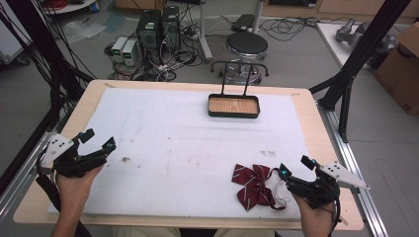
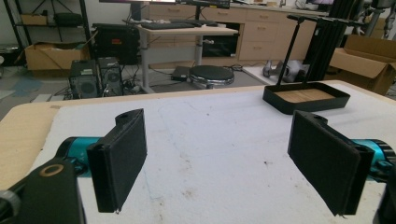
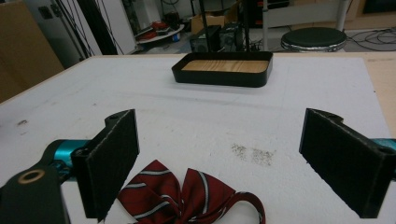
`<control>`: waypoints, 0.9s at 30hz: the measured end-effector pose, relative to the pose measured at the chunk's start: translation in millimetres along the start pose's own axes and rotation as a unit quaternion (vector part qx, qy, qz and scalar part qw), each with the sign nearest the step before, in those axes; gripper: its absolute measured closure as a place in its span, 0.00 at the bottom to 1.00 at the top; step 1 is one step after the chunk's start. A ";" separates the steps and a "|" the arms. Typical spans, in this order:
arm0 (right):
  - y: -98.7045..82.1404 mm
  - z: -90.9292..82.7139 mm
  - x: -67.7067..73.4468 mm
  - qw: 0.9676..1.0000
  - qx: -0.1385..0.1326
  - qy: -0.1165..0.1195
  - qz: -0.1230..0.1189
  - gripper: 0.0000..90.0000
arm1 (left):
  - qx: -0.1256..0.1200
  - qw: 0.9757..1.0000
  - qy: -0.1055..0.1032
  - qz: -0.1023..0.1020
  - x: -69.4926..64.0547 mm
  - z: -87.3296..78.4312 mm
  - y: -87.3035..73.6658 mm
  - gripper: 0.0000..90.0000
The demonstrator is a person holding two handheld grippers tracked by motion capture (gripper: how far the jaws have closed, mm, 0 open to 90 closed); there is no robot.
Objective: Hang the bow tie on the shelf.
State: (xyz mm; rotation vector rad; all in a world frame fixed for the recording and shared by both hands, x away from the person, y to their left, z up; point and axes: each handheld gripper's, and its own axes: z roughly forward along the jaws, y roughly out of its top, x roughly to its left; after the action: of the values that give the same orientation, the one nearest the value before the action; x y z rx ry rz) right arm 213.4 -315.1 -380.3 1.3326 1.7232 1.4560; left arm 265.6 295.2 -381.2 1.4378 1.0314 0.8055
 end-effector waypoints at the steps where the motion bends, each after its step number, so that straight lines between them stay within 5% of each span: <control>1: -0.1 -0.2 0.1 1.000 -0.001 0.000 -0.001 0.12 | 0.001 1.000 0.000 0.002 0.0 0.2 0.2 0.22; 20: -6.7 4.0 10.8 1.000 0.008 -0.011 -0.009 0.17 | 0.005 1.000 -0.002 0.010 -4.7 2.6 -1.6 0.22; 27: -21.2 18.1 19.2 0.999 0.038 -0.011 -0.014 0.17 | 0.010 1.000 -0.006 0.010 -7.0 7.4 -3.7 0.22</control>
State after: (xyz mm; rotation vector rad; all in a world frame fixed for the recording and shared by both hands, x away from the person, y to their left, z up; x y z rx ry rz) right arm 214.1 -288.8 -401.5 1.3542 1.7921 1.3680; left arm 269.1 285.7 -385.4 1.4699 1.0210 0.8023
